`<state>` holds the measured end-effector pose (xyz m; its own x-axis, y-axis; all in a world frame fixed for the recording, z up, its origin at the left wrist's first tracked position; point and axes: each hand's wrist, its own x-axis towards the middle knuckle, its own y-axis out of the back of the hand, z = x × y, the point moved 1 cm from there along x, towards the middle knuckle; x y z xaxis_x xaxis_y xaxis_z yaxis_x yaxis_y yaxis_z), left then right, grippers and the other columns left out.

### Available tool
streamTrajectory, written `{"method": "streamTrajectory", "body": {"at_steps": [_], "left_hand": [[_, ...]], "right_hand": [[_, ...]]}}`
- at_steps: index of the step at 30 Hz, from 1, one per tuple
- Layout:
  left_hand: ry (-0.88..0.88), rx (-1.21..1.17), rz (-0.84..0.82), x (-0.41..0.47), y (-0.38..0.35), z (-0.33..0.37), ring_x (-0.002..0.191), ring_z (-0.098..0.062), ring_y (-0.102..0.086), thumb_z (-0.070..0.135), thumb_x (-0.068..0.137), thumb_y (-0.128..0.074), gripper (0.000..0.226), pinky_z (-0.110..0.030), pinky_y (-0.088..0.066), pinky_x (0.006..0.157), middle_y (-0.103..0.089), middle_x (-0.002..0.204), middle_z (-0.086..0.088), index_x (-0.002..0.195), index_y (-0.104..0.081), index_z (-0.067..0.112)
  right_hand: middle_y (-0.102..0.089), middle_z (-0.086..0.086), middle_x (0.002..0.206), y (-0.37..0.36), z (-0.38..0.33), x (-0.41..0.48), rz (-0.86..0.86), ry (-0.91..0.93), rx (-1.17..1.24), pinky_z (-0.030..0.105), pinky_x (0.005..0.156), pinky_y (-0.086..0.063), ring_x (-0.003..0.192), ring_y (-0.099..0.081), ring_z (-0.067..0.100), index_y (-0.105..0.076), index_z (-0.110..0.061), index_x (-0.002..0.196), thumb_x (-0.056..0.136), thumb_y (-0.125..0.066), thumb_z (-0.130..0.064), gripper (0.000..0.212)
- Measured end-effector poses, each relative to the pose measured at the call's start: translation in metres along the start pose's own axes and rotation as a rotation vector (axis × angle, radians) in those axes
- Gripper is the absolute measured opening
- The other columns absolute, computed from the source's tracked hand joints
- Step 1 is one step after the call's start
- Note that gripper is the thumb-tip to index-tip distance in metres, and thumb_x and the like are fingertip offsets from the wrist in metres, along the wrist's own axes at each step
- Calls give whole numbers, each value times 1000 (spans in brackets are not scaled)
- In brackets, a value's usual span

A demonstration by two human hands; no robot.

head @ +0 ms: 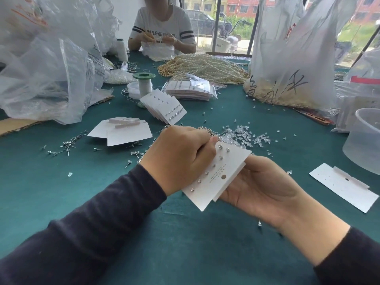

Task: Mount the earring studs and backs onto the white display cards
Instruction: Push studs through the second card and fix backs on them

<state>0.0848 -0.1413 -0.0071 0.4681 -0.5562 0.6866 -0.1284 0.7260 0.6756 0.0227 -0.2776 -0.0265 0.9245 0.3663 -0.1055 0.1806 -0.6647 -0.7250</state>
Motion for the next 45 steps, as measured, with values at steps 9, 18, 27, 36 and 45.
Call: {"method": "streamTrajectory", "body": {"at_steps": [9, 18, 27, 36, 45], "left_hand": [[-18, -14, -39, 1, 4, 3, 40, -17, -22, 12, 83, -52, 40, -23, -16, 46, -26, 42, 3, 49, -32, 17], [86, -47, -227, -1, -2, 0, 48, -18, -39, 28, 88, -37, 32, -25, -26, 52, -40, 51, 3, 60, -42, 14], [171, -162, -124, 2, 1, -4, 45, -12, -32, 29, 86, -42, 33, -20, -26, 48, -36, 49, 5, 63, -48, 6], [47, -228, -95, 2, 8, 7, 62, -8, -40, 17, 92, -42, 25, -17, -35, 59, -44, 67, 4, 76, -53, 2], [-52, -39, -142, 2, 7, 8, 68, -28, -47, 25, 91, -38, 33, -42, -43, 62, -48, 78, -10, 83, -58, 0]], "right_hand": [[-64, 10, 99, -1, -2, 0, 61, 6, -71, 38, 75, -57, 90, -61, 23, -69, -8, 98, 64, -66, -16, 35], [-49, 26, 110, -3, -3, -1, 97, 32, -160, 41, 68, -58, 101, -49, 37, -51, 4, 121, 64, -68, -18, 63], [-53, 21, 117, 0, -4, -1, 134, 47, -179, 41, 74, -56, 100, -54, 33, -52, 0, 123, 60, -70, -20, 68], [-61, 17, 103, -3, -7, -5, 117, 74, -179, 38, 65, -58, 85, -62, 27, -55, 0, 119, 60, -68, -19, 63], [-61, 15, 103, -3, -7, -6, 70, 93, -151, 44, 76, -55, 89, -61, 27, -58, -3, 115, 62, -71, -17, 57]]}}
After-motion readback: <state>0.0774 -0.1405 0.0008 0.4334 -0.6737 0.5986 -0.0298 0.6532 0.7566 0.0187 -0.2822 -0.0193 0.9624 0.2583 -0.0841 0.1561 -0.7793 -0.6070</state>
